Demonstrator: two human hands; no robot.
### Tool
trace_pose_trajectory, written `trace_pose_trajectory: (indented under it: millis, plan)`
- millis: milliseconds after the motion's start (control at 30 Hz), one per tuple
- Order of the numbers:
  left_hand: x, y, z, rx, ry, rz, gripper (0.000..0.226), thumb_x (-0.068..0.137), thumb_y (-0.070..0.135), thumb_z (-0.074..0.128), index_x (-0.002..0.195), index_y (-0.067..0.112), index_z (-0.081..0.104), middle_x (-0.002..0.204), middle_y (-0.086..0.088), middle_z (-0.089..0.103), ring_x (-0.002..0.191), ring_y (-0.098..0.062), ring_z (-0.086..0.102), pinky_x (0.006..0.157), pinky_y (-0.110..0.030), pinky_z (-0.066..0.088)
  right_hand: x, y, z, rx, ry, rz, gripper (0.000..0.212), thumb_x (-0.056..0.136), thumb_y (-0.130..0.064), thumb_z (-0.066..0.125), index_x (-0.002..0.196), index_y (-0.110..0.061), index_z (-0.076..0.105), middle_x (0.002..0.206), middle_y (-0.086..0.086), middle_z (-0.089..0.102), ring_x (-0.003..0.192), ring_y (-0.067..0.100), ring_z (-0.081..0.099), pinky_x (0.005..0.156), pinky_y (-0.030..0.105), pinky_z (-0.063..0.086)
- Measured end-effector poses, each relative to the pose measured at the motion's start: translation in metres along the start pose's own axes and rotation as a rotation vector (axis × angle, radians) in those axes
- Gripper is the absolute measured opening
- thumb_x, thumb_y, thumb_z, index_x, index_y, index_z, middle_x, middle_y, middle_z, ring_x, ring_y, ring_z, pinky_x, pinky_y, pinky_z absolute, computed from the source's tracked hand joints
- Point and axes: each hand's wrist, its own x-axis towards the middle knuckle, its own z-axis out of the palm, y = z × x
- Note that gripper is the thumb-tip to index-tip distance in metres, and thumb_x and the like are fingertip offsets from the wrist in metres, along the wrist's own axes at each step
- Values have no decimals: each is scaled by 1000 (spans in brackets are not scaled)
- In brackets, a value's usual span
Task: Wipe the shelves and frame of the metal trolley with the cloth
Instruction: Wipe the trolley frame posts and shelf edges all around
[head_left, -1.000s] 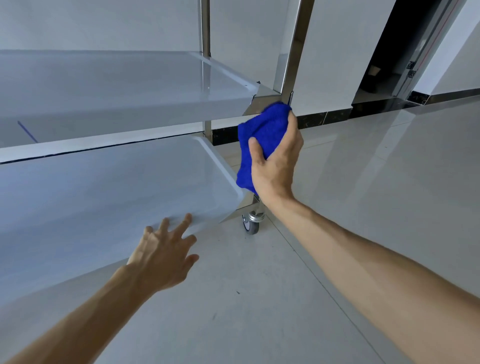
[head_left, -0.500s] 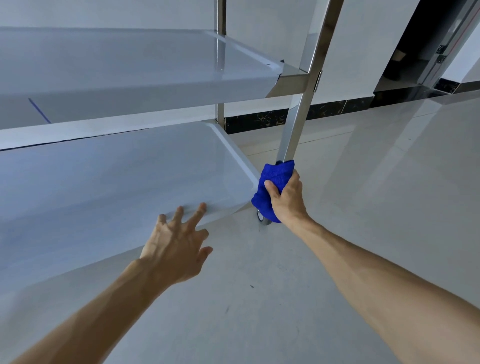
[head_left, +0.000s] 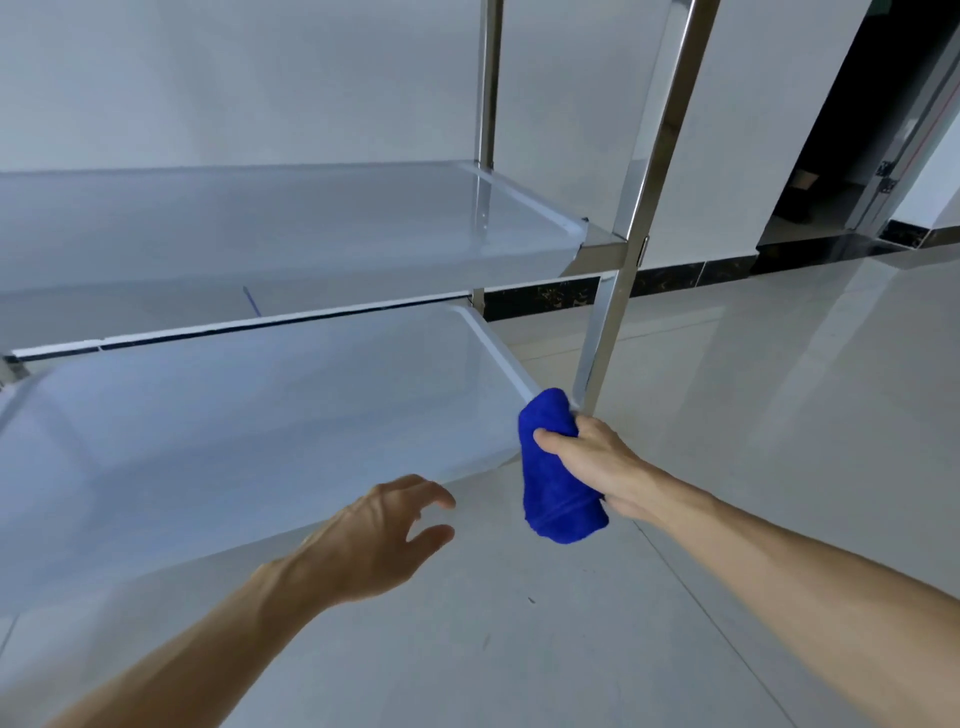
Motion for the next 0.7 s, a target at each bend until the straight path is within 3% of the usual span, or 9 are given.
trace_pose_trajectory:
  millis: [100, 200, 300, 400, 533, 633, 700]
  plan:
    - [-11, 10, -12, -233, 2, -106, 35, 90, 59, 58, 118, 39, 56, 116, 25, 60, 94, 5, 63, 86, -25, 53, -21, -30, 32, 111, -114, -76, 29, 93, -40, 67, 113, -22, 58, 111, 4, 71, 100, 23, 70, 91, 45, 58]
    - [-18, 19, -31, -512, 76, -233, 39, 85, 62, 63, 105, 29, 58, 105, 14, 67, 89, -10, 68, 81, -34, 57, -36, -57, 68, 305, -214, -110, 30, 94, -43, 66, 117, -26, 58, 114, 3, 73, 105, 26, 70, 97, 51, 55]
    - [-29, 22, -47, -613, 222, -299, 34, 88, 52, 66, 92, 20, 56, 93, 3, 67, 80, -17, 68, 63, -23, 49, -47, -76, 96, 411, -275, -133, 31, 97, -41, 61, 123, -27, 55, 120, 4, 70, 107, 27, 70, 99, 52, 54]
    - [-46, 15, -57, -706, 326, -311, 32, 90, 43, 68, 93, 12, 59, 95, -6, 67, 87, -28, 66, 67, -29, 46, -54, -84, 109, 452, -317, -143, 31, 97, -38, 62, 124, -25, 54, 119, 4, 71, 106, 27, 71, 96, 51, 55]
    - [-73, 6, -73, -740, 402, -275, 15, 84, 44, 64, 82, 29, 63, 80, 3, 66, 80, -23, 62, 66, -25, 46, -63, -86, 113, 436, -408, -201, 37, 92, -33, 70, 125, -27, 55, 120, 2, 71, 105, 25, 69, 76, 42, 59]
    - [-89, 6, -88, -739, 440, -218, 17, 81, 45, 60, 90, 32, 67, 85, 4, 70, 84, -20, 65, 76, -35, 52, -70, -87, 112, 476, -507, -249, 43, 89, -31, 74, 127, -29, 55, 121, 4, 70, 105, 25, 68, 75, 42, 58]
    - [-98, 8, -100, -707, 451, -163, 20, 81, 45, 58, 96, 35, 67, 88, 3, 71, 83, -18, 65, 75, -32, 53, -76, -89, 112, 467, -595, -312, 48, 88, -35, 75, 130, -32, 53, 126, 2, 68, 113, 24, 67, 81, 44, 58]
